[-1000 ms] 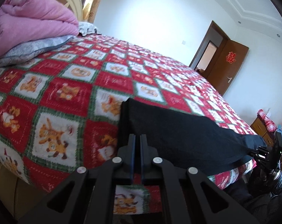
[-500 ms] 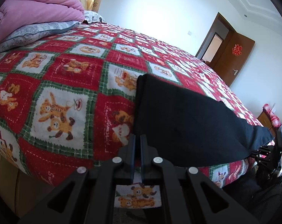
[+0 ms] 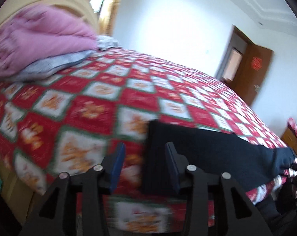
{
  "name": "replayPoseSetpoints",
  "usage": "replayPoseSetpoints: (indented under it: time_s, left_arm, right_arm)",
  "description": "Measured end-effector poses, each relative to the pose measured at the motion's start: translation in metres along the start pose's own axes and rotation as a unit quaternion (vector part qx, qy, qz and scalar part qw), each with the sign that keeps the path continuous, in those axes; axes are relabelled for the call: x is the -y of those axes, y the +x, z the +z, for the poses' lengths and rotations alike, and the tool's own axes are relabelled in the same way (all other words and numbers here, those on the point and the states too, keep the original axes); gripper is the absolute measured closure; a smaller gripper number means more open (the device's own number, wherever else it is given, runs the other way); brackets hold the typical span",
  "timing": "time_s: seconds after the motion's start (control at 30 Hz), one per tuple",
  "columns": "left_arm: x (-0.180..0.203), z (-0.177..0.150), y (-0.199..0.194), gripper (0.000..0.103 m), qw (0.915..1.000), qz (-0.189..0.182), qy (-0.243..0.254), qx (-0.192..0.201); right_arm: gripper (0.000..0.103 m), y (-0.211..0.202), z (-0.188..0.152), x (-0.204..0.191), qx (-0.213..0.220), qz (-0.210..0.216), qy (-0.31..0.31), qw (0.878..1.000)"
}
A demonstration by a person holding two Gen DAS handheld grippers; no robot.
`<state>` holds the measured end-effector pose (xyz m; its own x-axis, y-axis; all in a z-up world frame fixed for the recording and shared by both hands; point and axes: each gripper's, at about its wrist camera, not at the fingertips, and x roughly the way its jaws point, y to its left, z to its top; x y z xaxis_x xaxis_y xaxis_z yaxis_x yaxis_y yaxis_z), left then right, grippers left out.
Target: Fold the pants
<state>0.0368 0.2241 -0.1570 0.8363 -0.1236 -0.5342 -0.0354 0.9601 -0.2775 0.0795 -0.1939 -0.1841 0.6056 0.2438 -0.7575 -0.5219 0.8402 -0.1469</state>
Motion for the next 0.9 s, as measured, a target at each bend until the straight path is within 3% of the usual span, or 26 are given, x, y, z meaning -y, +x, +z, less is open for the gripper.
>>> replayPoseSetpoints:
  time_s: [0.13, 0.2, 0.33, 0.43, 0.5, 0.57, 0.67, 0.73, 0.8, 0.87, 0.9]
  left_arm:
    - [0.059, 0.003, 0.019, 0.053, 0.9966, -0.052, 0.062, -0.016]
    - [0.085, 0.000, 0.033, 0.051, 0.9932, -0.080, 0.080, -0.029]
    - [0.120, -0.014, 0.061, 0.051, 0.9874, -0.112, 0.093, -0.061]
    - [0.129, -0.030, 0.075, 0.051, 0.9850, -0.110, 0.105, -0.082]
    - [0.126, -0.041, 0.081, 0.051, 0.9842, -0.105, 0.111, -0.089]
    - [0.123, -0.044, 0.076, 0.051, 0.9838, -0.115, 0.116, -0.075]
    - [0.118, -0.040, 0.072, 0.051, 0.9842, -0.117, 0.109, -0.076]
    - [0.112, -0.033, 0.068, 0.046, 0.9876, -0.104, 0.095, -0.069]
    - [0.105, -0.027, 0.064, 0.033, 0.9910, -0.086, 0.085, -0.057]
    - [0.096, -0.021, 0.065, 0.028, 0.9932, -0.080, 0.069, -0.048]
    - [0.093, -0.019, 0.065, 0.028, 0.9939, -0.079, 0.062, -0.046]
  right_arm:
    - [0.059, -0.030, -0.008, 0.071, 0.027, -0.046, 0.131, 0.990]
    - [0.059, -0.048, -0.021, 0.110, 0.047, -0.078, 0.210, 0.974]
    - [0.059, -0.086, -0.078, 0.189, 0.072, -0.135, 0.388, 0.909]
    - [0.059, -0.095, -0.101, 0.207, 0.082, -0.174, 0.411, 0.891]
    - [0.060, -0.091, -0.114, 0.221, 0.074, -0.175, 0.434, 0.881]
    - [0.061, -0.092, -0.120, 0.228, 0.081, -0.171, 0.435, 0.880]
    - [0.061, -0.089, -0.111, 0.220, 0.064, -0.199, 0.415, 0.886]
    - [0.059, -0.089, -0.109, 0.218, 0.056, -0.212, 0.410, 0.885]
    - [0.059, -0.093, -0.108, 0.214, 0.055, -0.217, 0.419, 0.880]
    - [0.059, -0.096, -0.095, 0.204, 0.075, -0.185, 0.416, 0.887]
    - [0.059, -0.095, -0.083, 0.195, 0.081, -0.167, 0.399, 0.898]
